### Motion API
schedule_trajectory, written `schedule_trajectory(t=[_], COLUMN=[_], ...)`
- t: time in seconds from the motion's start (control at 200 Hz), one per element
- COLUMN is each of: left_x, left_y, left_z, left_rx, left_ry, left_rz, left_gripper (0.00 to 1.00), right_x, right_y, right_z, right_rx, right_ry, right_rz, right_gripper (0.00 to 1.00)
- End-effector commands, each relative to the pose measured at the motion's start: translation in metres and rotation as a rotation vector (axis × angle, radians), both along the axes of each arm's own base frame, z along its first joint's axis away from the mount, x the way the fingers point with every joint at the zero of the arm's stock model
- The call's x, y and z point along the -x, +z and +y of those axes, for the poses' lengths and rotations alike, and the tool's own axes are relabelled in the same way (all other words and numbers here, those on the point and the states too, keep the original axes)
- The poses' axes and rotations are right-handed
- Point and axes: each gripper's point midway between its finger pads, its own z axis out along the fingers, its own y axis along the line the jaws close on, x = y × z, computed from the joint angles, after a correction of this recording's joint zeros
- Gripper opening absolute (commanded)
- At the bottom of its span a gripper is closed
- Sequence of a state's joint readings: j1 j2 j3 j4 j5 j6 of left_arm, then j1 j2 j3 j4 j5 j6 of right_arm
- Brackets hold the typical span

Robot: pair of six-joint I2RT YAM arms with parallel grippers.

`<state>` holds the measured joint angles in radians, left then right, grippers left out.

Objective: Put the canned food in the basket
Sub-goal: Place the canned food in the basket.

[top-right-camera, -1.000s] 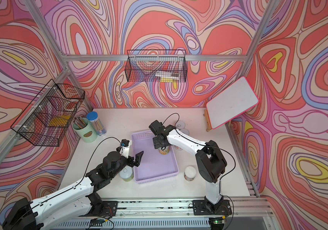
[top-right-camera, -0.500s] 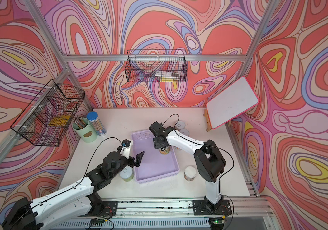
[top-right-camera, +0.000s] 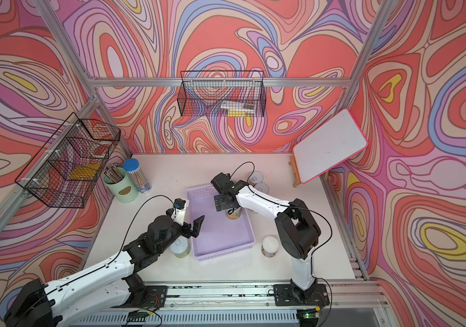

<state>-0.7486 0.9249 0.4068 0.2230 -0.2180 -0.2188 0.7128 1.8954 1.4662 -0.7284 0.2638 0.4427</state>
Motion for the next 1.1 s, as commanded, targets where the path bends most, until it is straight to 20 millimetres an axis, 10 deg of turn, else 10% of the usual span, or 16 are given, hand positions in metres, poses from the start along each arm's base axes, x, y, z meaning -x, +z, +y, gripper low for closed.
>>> schedule_trajectory(t=[0.0, 0.416, 1.092], left_x=[-0.003, -0.006, -0.01], left_y=[0.005, 0.024, 0.033], left_z=[0.001, -0.016, -0.095], left_rx=[0.0, -0.052, -0.098], left_ry=[0.028, 0.038, -0.073], left_rz=[0.007, 0.0, 0.018], left_gripper=[0.99, 0.99, 0.99], right_x=[-0.002, 0.022, 0.036], right_y=[0.02, 0.08, 0.12], right_z=[-0.003, 0.002, -0.061], right_rx=[-0.023, -0.233, -0.182], right_ry=[-0.006, 0.102, 0.0], right_rz=[-0.047, -0.193, -0.397], right_gripper=[0.98, 0.98, 0.98])
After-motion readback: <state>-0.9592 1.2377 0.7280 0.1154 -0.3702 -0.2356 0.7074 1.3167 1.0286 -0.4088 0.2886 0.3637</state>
